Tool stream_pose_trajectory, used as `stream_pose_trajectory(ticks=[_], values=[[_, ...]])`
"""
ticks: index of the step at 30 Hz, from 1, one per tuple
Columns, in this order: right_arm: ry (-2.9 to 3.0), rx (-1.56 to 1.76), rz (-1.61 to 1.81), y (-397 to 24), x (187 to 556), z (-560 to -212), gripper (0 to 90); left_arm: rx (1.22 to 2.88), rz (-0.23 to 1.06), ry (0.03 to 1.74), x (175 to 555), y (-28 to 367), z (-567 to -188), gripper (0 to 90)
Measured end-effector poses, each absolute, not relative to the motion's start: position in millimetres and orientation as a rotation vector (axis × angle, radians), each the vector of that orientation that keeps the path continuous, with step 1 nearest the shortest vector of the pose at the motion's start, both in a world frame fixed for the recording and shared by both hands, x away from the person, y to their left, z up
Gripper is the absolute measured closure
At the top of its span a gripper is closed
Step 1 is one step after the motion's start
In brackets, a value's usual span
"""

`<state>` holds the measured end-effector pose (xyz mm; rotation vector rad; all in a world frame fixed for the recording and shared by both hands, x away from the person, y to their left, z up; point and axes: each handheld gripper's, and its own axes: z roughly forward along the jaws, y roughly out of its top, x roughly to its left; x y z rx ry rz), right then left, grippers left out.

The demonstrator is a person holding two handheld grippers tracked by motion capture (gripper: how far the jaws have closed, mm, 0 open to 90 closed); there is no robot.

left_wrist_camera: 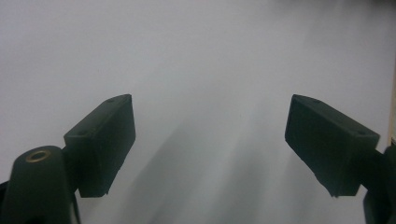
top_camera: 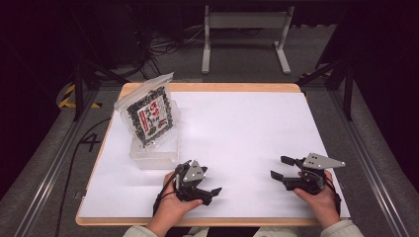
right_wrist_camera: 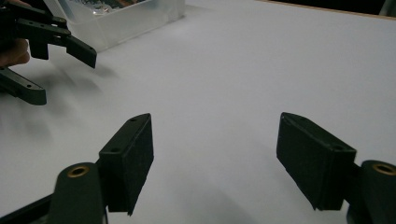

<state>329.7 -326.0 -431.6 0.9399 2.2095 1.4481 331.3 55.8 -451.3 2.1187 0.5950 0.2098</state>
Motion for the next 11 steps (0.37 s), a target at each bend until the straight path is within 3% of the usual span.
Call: stream_pose_trajectory(ticks=[11], values=[[2.22,0.933,1.435,-325.0,329.3,-432.3,28.0,2.128,0.2,0.592,331.0,53.3,-451.6,16.3]])
